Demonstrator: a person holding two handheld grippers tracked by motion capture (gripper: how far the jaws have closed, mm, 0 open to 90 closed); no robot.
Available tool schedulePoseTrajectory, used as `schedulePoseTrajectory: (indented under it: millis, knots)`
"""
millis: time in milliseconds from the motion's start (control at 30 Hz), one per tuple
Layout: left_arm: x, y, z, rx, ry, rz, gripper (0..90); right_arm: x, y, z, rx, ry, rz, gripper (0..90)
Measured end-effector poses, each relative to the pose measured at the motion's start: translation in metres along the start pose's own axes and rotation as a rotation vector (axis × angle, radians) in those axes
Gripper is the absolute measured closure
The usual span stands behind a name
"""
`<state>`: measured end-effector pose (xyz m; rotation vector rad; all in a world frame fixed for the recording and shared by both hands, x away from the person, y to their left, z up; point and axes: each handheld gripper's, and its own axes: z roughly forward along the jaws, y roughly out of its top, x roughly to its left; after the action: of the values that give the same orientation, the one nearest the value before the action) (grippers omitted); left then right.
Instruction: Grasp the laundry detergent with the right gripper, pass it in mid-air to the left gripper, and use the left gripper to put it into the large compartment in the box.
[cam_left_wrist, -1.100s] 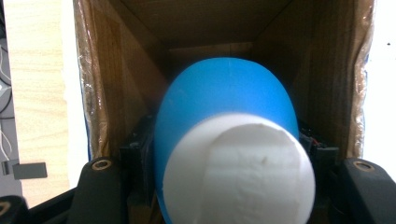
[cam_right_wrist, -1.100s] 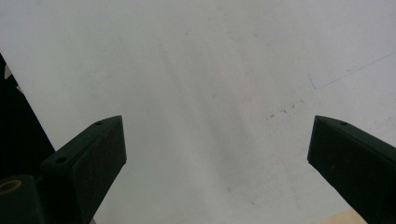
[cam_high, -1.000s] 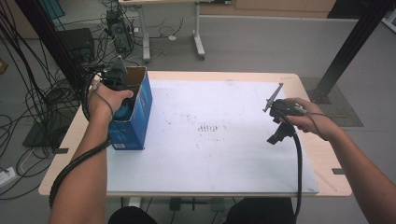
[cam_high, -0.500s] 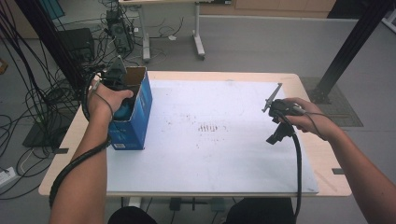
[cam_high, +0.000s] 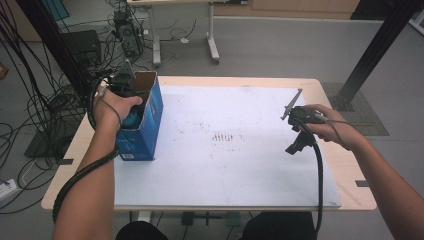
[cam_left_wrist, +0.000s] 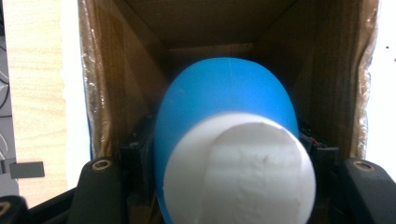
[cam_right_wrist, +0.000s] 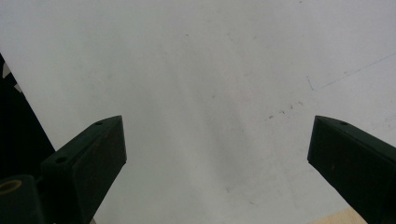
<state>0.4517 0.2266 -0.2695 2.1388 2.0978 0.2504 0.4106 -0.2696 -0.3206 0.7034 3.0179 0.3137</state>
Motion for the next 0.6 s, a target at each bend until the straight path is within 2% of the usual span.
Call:
schedulePoseTrajectory:
  millis: [600]
  knots:
    - [0.0017, -0.0005, -0.0002, -0.003, -0.004, -0.009, 37.6, 0.0006, 0.0020, -0.0040, 0.003, -0.007, -0.005, 4.6]
